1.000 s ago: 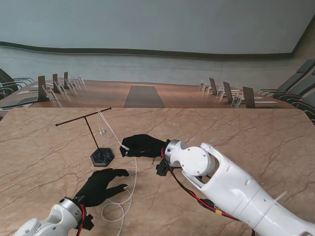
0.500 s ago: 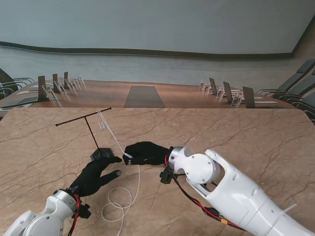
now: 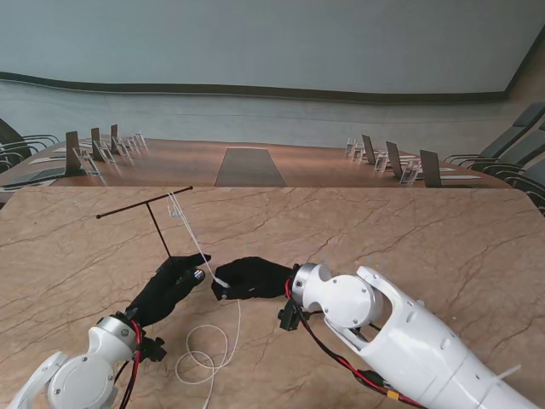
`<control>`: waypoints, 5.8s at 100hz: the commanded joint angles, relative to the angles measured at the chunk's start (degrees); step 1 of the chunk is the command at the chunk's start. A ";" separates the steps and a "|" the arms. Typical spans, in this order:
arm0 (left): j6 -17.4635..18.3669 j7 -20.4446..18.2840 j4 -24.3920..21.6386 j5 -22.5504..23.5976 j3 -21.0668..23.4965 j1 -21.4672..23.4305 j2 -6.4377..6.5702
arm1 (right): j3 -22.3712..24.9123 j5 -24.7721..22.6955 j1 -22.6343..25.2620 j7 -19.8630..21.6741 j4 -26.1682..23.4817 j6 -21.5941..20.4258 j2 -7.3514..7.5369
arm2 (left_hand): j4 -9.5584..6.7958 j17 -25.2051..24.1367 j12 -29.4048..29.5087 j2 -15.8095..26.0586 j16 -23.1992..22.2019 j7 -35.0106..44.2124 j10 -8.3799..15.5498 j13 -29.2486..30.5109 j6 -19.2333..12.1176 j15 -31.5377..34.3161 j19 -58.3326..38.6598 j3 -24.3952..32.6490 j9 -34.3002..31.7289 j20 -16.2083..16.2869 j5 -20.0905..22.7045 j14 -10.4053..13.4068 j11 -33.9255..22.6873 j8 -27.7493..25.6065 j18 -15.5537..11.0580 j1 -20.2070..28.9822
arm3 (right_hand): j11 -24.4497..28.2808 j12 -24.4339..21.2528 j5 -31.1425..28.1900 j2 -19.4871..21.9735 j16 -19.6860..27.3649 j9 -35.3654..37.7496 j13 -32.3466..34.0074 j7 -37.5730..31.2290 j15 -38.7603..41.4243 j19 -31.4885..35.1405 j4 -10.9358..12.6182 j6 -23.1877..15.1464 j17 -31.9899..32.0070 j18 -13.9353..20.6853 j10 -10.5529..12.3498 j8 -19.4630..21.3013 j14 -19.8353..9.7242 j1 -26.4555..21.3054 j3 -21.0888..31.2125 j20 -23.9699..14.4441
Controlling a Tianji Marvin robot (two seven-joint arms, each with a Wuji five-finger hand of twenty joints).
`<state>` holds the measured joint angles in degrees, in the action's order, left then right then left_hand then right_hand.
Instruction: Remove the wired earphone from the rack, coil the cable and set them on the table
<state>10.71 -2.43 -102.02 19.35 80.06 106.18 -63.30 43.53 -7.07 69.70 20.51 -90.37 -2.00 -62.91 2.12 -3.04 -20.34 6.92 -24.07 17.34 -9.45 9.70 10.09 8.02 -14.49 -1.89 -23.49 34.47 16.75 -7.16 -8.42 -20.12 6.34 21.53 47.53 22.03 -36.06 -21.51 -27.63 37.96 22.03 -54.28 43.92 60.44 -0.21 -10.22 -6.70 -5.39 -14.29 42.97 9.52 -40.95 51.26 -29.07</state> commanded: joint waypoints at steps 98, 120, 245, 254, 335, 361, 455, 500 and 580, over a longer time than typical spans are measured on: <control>2.71 0.10 5.27 -6.28 -4.19 -8.24 -1.11 | -0.80 -0.99 2.70 3.41 -3.43 0.87 1.52 | 1.02 4.52 1.76 -0.75 3.55 -3.75 0.22 -0.82 -1.17 -0.86 6.38 -0.27 0.83 -8.01 -2.65 1.42 2.78 2.01 -7.84 -2.21 | 2.02 0.08 -9.82 1.90 0.41 1.79 1.67 -10.48 1.47 2.91 5.86 -4.88 -0.61 0.32 -2.12 4.90 -0.36 -2.07 3.99 1.20; 3.97 -0.29 5.18 -8.52 -4.43 -9.49 -1.21 | -0.76 -0.99 2.56 3.32 -3.33 1.36 1.43 | 0.89 2.40 2.79 -0.78 5.16 -2.94 0.91 0.10 -2.27 0.11 -3.30 -0.20 0.04 -11.24 -4.00 1.51 2.26 2.36 -8.13 -0.93 | 2.20 0.14 -9.69 1.84 0.42 1.76 1.61 -10.47 1.48 2.95 5.89 -4.79 -0.57 0.32 -2.21 4.84 -0.39 -2.09 4.00 1.29; 7.78 -2.82 2.16 -8.40 -0.14 -11.76 -0.50 | -5.64 4.66 -4.94 2.65 1.14 2.65 -1.02 | 0.97 2.54 3.72 3.60 7.23 1.43 1.01 3.77 -2.79 5.30 -18.80 0.06 -4.46 -16.86 -1.71 0.89 -0.52 2.10 -7.20 15.08 | 3.69 1.59 -1.15 1.16 -0.16 2.49 4.10 -11.42 3.07 5.81 3.51 -8.30 -2.12 -3.59 -5.39 -1.39 2.96 -1.30 0.01 1.14; 7.96 -3.42 2.05 -8.38 0.18 -12.06 -0.34 | -5.83 4.37 -5.10 2.83 1.30 2.77 -0.95 | 1.03 2.33 3.77 3.99 7.31 1.46 1.20 3.57 -2.96 5.34 -18.88 -0.02 -4.23 -16.87 -1.91 1.00 -0.47 2.12 -7.37 15.54 | 3.79 1.88 0.30 1.12 -0.26 2.32 4.13 -11.68 3.25 5.98 3.17 -8.68 -2.29 -3.33 -4.92 -1.99 2.63 -1.21 -0.38 1.07; 10.84 -5.03 1.68 -7.92 2.19 -14.08 0.18 | -8.78 5.38 -7.82 2.74 3.51 2.47 -1.87 | 1.25 2.44 3.92 4.43 7.67 2.04 1.14 3.87 -2.95 5.81 -19.35 -0.52 -4.86 -16.90 -0.53 1.34 -0.71 2.14 -7.55 17.49 | 6.04 3.36 7.91 -6.28 -0.24 -4.95 -0.61 -20.17 2.59 3.98 1.37 -7.96 -0.25 -0.90 -2.51 -6.95 0.40 1.51 3.89 1.37; 11.49 -5.38 2.70 -8.06 2.60 -15.28 0.25 | -9.47 6.38 -8.61 2.75 4.12 2.69 -2.29 | 1.28 1.90 4.04 4.21 7.95 2.08 1.08 3.16 -2.92 5.47 -18.53 -0.55 -4.62 -17.35 -0.17 1.98 -0.47 2.21 -8.16 17.55 | 5.70 3.17 6.36 -6.91 -0.12 -5.42 -1.28 -20.07 2.21 3.44 0.86 -7.43 0.27 -0.48 -2.20 -4.98 0.16 2.01 6.29 1.24; 13.82 -5.89 6.54 -8.80 2.89 -19.78 0.32 | -11.41 8.27 -11.32 2.60 6.05 3.98 -3.65 | 1.15 1.94 4.16 3.35 8.13 2.13 0.96 3.44 -2.73 5.38 -18.10 -0.49 -5.47 -17.62 1.10 2.11 -0.09 2.41 -8.15 16.62 | 5.08 2.88 5.27 -6.48 0.01 -5.62 -1.79 -19.32 1.86 2.90 0.19 -7.54 0.63 -0.12 -2.30 -2.65 0.09 2.04 7.23 1.04; 13.94 -7.08 4.85 -8.74 2.41 -20.69 0.63 | -10.14 7.77 -10.80 2.59 5.79 4.69 -3.31 | 1.13 2.20 4.14 3.06 8.12 2.27 1.01 3.85 -2.90 5.46 -18.25 -0.31 -6.01 -17.56 1.52 2.19 -0.14 2.40 -8.08 17.08 | 4.73 2.74 5.53 -6.18 0.07 -5.84 -2.01 -19.09 1.75 2.69 0.25 -7.25 0.83 0.03 -2.13 -2.32 0.01 1.98 6.99 0.99; 8.45 -9.14 -0.33 -9.75 -6.71 -21.54 0.75 | 0.70 0.86 0.57 3.18 -1.31 6.51 0.57 | 0.99 2.02 4.24 2.66 8.23 2.16 1.12 3.89 -3.34 5.48 -18.23 -0.24 -6.48 -17.54 2.44 2.59 -0.05 2.33 -8.21 17.06 | 3.97 2.22 19.52 -2.23 0.73 -15.44 -8.21 -16.83 -0.88 -2.24 1.79 -3.37 4.36 2.24 -0.82 -15.62 -1.84 4.59 -3.65 1.28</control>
<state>20.15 -10.56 -101.51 9.96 74.26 84.76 -62.09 43.76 -5.70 68.79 23.84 -91.11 4.31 -63.30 2.12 -0.42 -16.74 8.76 -16.29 18.44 -9.93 13.37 7.82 13.36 -33.03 -1.77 -29.30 17.61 18.04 -7.11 -8.87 -18.63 0.86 37.97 51.94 24.84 -19.07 -25.22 -27.58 24.82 15.69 -70.64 43.82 59.62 1.03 -13.77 -3.57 -5.45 -15.75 29.28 10.06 -37.39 50.17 -28.18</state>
